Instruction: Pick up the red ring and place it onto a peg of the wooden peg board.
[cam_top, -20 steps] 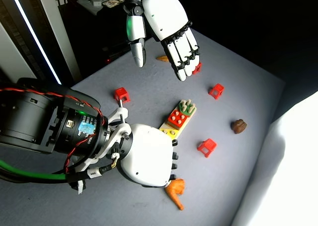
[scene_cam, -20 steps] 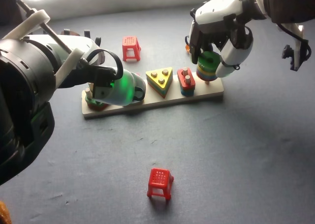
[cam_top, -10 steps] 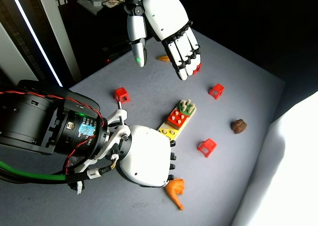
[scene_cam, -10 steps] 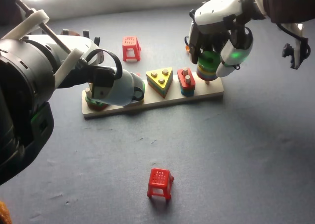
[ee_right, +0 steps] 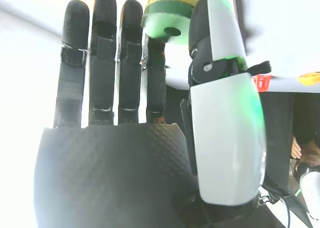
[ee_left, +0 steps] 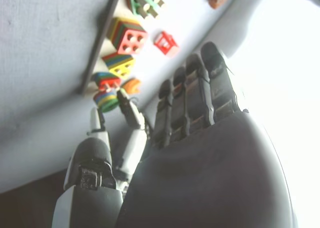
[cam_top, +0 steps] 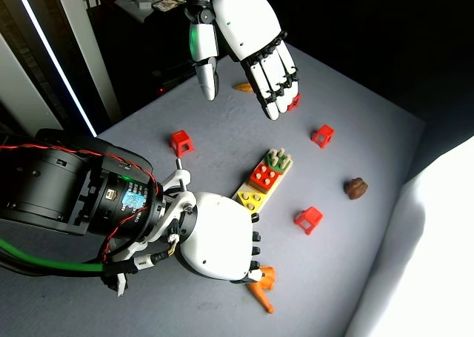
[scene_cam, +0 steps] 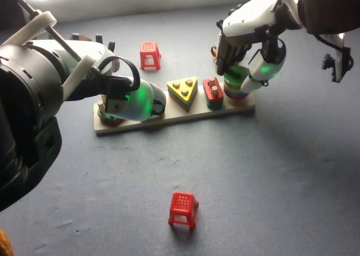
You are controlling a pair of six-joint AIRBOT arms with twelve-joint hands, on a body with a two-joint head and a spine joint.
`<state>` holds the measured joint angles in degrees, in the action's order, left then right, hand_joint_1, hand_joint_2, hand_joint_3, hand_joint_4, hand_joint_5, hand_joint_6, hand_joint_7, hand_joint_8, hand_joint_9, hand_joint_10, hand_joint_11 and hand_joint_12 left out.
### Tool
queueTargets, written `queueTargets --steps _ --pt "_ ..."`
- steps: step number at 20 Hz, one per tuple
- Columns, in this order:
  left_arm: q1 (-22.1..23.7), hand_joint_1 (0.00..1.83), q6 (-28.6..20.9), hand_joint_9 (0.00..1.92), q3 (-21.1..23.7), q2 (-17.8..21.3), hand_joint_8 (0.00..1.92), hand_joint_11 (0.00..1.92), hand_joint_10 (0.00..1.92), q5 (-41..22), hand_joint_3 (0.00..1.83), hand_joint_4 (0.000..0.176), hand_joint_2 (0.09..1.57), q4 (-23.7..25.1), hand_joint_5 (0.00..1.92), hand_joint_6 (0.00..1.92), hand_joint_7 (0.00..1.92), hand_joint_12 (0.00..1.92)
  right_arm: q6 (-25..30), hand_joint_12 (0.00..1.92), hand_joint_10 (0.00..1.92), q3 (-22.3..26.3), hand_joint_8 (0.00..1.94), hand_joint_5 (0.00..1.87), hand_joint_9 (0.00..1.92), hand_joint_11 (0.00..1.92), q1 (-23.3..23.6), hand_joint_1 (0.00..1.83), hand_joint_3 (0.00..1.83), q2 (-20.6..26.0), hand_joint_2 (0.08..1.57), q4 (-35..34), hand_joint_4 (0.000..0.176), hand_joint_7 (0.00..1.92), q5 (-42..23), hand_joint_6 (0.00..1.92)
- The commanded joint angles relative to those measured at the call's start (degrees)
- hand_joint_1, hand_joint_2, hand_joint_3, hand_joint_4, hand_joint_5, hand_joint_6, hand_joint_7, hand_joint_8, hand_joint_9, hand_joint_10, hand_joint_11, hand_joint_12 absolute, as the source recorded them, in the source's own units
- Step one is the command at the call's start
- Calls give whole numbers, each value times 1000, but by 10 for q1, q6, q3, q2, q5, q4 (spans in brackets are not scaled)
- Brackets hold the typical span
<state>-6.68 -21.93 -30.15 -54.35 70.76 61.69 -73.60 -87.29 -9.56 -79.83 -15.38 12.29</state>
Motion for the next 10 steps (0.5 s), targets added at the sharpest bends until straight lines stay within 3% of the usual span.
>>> queueTargets --steps 1,7,10 --pt "3 0 1 127 1 2 2 0 1 1 0 0 1275 50 107 2 138 337 -1 1161 0 -3 0 636 680 207 5 1072 0 3 1026 -3 0 690 -52 0" --pt "3 32 1 153 1 2 5 0 6 3 0 0 1272 50 141 6 158 406 -5 1187 0 -3 0 474 520 37 22 979 2 8 1040 -3 0 535 -40 0" --pt "4 11 1 160 1 2 5 0 6 3 0 0 1261 50 140 6 165 424 8 1141 5 -1 1 503 541 86 21 954 0 13 996 -3 0 555 -23 6"
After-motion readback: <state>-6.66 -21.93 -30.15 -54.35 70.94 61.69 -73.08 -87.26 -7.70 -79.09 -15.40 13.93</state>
